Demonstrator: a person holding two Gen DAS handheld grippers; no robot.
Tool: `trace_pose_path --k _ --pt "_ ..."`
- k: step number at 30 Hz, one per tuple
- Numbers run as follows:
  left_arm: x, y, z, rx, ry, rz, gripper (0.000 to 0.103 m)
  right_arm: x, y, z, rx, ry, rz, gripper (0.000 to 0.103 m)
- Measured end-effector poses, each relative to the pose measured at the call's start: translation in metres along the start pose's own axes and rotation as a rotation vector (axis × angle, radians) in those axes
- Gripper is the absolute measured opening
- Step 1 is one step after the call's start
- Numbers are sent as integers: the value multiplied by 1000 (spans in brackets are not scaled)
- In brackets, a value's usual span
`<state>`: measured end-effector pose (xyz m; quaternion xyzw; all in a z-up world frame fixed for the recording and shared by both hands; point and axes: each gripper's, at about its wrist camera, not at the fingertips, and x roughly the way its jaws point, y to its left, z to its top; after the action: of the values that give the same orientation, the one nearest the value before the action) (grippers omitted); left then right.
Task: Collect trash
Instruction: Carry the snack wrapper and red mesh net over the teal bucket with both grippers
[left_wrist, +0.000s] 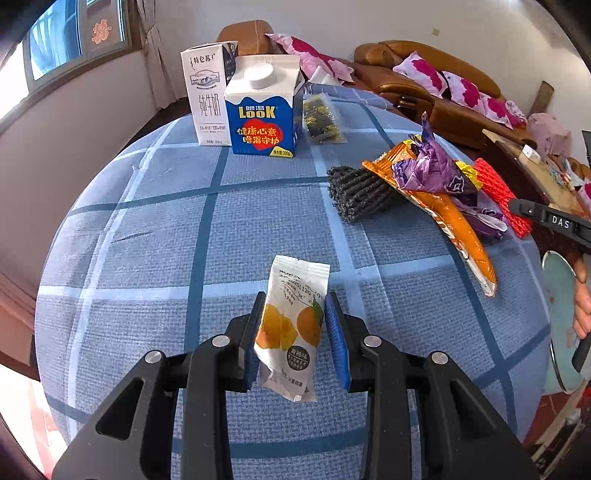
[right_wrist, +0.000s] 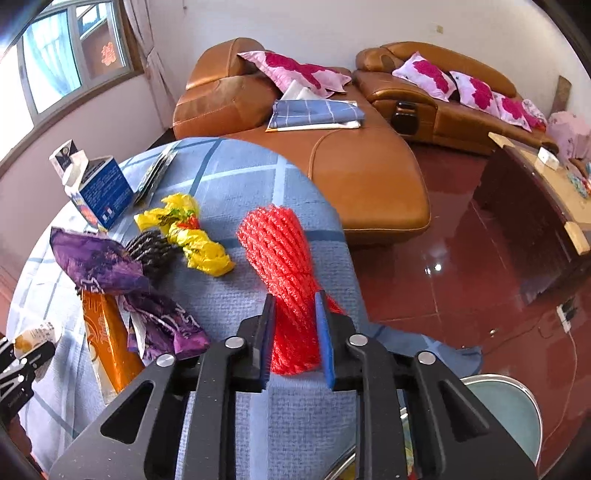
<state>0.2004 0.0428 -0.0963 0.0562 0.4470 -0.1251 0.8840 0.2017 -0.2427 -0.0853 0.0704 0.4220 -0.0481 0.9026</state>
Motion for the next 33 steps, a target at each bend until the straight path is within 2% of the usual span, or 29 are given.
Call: trace_pose_path --k 3,7,13,19,25,33 --pt "-6 -3 -2 2 -9 10 32 -12 6 -7 0 -10 -7 18" --pt "-17 -7 -3 10 -34 18 32 -41 14 -21 20 -68 -34 18" --pt "-35 -15 -10 1 -64 2 32 -95 34 -59 67 -156 -51 18" --pt "-51 -22 -21 -14 -84 -19 32 -128 57 -93 58 -230 -94 18" --pt "-70 -28 -35 -19 -103 -36 32 -149 66 -118 38 -274 -133 18" --pt "-87 -54 -47 45 -131 -10 32 -164 59 -135 68 -288 -130 18"
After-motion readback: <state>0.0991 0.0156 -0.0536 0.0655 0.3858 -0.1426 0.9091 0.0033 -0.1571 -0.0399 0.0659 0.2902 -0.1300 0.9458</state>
